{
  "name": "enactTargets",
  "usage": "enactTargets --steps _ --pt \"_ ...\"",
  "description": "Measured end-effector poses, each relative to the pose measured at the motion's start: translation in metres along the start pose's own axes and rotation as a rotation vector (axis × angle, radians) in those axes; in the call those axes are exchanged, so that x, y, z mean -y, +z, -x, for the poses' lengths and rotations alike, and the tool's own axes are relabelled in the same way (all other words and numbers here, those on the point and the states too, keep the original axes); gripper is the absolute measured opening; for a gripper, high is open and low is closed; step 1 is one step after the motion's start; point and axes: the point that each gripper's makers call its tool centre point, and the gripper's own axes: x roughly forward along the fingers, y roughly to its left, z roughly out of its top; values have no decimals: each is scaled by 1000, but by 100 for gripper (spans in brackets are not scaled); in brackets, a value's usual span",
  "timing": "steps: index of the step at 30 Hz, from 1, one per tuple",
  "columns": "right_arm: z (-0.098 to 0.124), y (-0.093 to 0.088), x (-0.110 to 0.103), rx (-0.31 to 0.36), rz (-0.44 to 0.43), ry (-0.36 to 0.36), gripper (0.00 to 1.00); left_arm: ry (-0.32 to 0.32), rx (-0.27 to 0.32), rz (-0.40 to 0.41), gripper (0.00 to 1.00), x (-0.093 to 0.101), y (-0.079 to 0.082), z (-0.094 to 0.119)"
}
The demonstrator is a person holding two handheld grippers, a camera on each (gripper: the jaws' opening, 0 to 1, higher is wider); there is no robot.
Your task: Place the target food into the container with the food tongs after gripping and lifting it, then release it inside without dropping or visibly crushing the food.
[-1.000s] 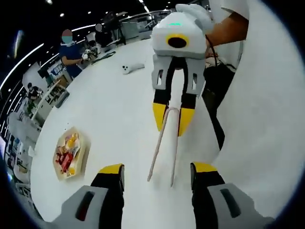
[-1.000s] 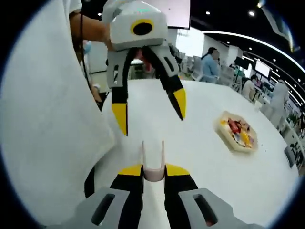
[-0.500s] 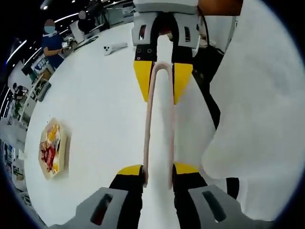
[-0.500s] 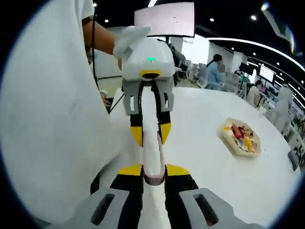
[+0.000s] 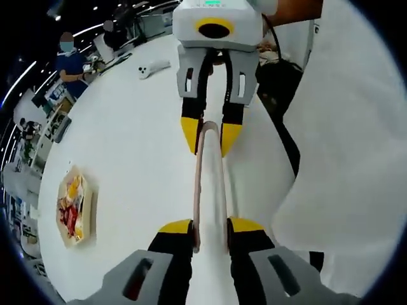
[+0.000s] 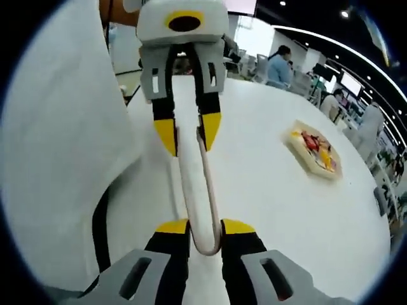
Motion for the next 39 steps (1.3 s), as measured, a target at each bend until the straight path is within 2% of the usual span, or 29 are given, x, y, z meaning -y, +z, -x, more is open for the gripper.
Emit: enactTargets --steps 2,5,6,8,9,10,11,14,16,18,19,20,22,24,25,26,27,28,35,37,39 --pt "-3 -1 0 1 -15 12 18 -4 3 52 19 1 -8 -6" --pt "-15 -8 -4 9 -44 37 18 -5 0 58 20 3 -20 -16" --pt "-19 -14 -9 -14 -57 60 17 -23 -17 74 20 8 -26 -19" --pt "-22 -19 -12 -32 -30 60 17 -30 -37 55 20 11 -33 -24" --pt "-19 -16 -13 -13 -29 68 17 -43 -46 53 21 13 -35 -25" --pt "-13 -19 -17 -23 -72 77 17 -45 -45 69 21 13 -37 -26" --pt "-10 -23 -19 -43 -75 77 16 -62 -43 75 22 17 -39 -27" --pt "-1 -24 -19 -24 -77 67 16 -66 -35 70 23 17 -36 -26" --pt "10 -19 -16 7 -120 51 16 -60 -40 63 24 17 -35 -27" --pt "17 -8 -7 72 -120 1 10 -66 -47 76 25 18 -35 -27" --pt "18 -6 -6 83 -119 -3 6 -67 -47 79 26 18 -35 -27" --pt "16 -6 -7 90 -132 4 1 -68 -50 85 27 20 -34 -28" --pt "11 -2 -13 118 -165 32 0 -69 -52 98 28 21 -34 -28" --pt "-1 -9 -19 94 -137 50 0 -71 -45 105 30 21 -34 -28" --pt "-8 -18 -24 62 -118 65 0 -69 -37 118 30 21 -33 -28" --pt "-11 -7 -16 135 -122 25 0 -64 -33 128 30 21 -34 -28" --pt "-9 -11 -17 103 -163 44 0 -62 -24 131 31 21 -34 -27" --pt "-8 -11 -18 99 -166 45 0 -55 -17 133 32 21 -34 -26" --pt "-8 -11 -19 102 -154 41 0 -9 -1 173 36 18 -38 -23" --pt "-9 -11 -19 96 -145 41 0 -10 1 180 39 19 -40 -20" --pt "-9 -11 -19 94 -146 44 0 15 7 200 42 17 -42 -14"
